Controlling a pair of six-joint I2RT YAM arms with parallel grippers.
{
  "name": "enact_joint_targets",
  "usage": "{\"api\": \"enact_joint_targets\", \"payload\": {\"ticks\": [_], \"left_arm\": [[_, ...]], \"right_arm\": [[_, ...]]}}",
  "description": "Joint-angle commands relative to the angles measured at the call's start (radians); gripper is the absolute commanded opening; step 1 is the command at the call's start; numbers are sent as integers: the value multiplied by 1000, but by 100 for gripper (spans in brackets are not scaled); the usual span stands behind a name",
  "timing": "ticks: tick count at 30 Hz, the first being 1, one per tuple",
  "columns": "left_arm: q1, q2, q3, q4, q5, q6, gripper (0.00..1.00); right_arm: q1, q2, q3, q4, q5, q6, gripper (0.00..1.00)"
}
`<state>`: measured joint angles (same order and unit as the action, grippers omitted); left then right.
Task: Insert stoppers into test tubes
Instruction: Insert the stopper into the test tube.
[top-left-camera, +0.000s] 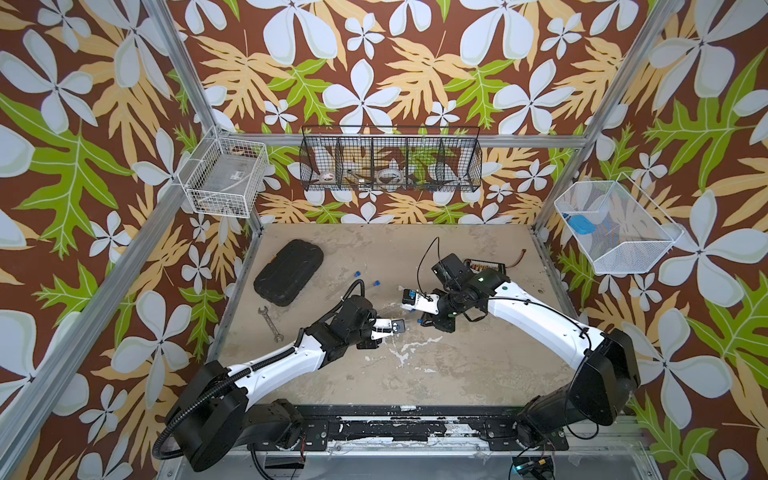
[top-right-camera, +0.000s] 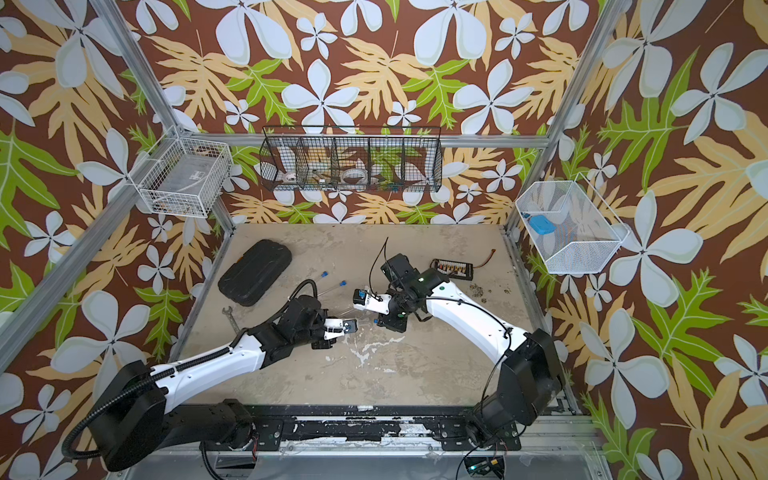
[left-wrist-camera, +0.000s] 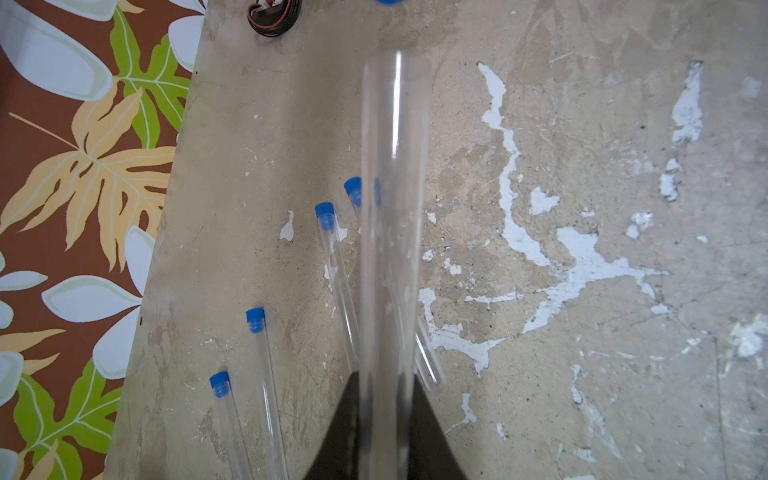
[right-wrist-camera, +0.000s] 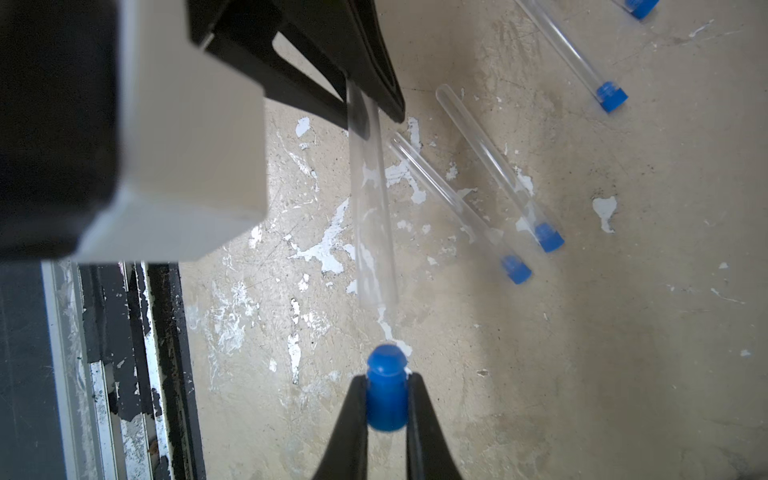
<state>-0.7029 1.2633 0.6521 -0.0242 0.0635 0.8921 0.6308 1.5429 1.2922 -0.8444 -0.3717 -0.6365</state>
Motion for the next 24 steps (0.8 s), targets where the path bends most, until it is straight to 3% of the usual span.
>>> {"api": "enact_joint_targets", "payload": {"ticks": [1, 24], "left_arm": [[-3, 5, 9, 3, 15, 13, 0], [-3, -5, 8, 8, 15, -12, 0]], "right_arm": [[7, 4, 8, -11, -13, -7, 13], [27, 27, 8, 4, -24, 1, 13]]}}
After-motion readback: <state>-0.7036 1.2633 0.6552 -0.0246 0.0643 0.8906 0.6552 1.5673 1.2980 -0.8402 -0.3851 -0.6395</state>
